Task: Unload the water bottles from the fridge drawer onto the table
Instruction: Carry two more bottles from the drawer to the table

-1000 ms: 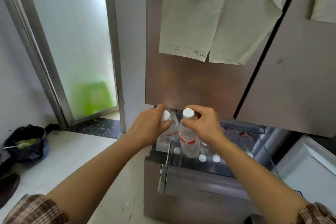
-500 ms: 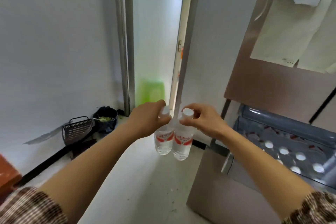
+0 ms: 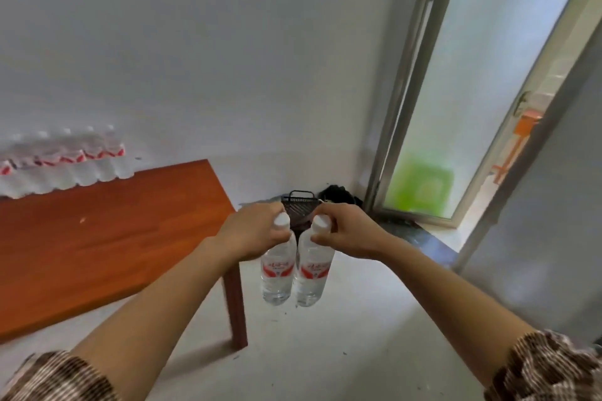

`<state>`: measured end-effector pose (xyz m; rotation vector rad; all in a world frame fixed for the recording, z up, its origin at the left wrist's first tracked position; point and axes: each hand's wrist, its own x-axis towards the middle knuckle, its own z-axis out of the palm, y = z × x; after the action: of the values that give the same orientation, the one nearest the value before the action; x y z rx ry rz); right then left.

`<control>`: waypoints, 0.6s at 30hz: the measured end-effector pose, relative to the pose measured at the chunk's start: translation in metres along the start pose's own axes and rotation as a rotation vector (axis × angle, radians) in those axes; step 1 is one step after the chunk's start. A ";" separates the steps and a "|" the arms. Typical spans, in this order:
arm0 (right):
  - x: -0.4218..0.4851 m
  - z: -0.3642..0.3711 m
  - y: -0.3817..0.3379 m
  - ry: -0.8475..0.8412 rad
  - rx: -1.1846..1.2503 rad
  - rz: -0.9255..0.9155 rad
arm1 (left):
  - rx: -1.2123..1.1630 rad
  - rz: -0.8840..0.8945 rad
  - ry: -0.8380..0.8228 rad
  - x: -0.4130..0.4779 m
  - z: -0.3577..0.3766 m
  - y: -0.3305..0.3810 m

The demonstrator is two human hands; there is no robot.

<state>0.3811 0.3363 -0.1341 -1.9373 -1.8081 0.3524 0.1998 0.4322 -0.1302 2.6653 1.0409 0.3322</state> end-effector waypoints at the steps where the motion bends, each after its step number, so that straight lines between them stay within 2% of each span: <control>1: 0.018 0.009 -0.012 -0.027 0.000 -0.026 | 0.004 -0.038 0.010 -0.003 -0.007 -0.019; 7: 0.128 0.067 -0.068 -0.113 -0.021 -0.183 | 0.024 -0.221 0.054 -0.005 -0.034 -0.137; 18: 0.335 0.167 -0.169 -0.241 -0.125 -0.435 | 0.126 -0.429 0.041 0.023 -0.088 -0.336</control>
<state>0.1871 0.6985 -0.1526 -1.5676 -2.3929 0.3408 -0.0218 0.7001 -0.1528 2.4544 1.6514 0.2388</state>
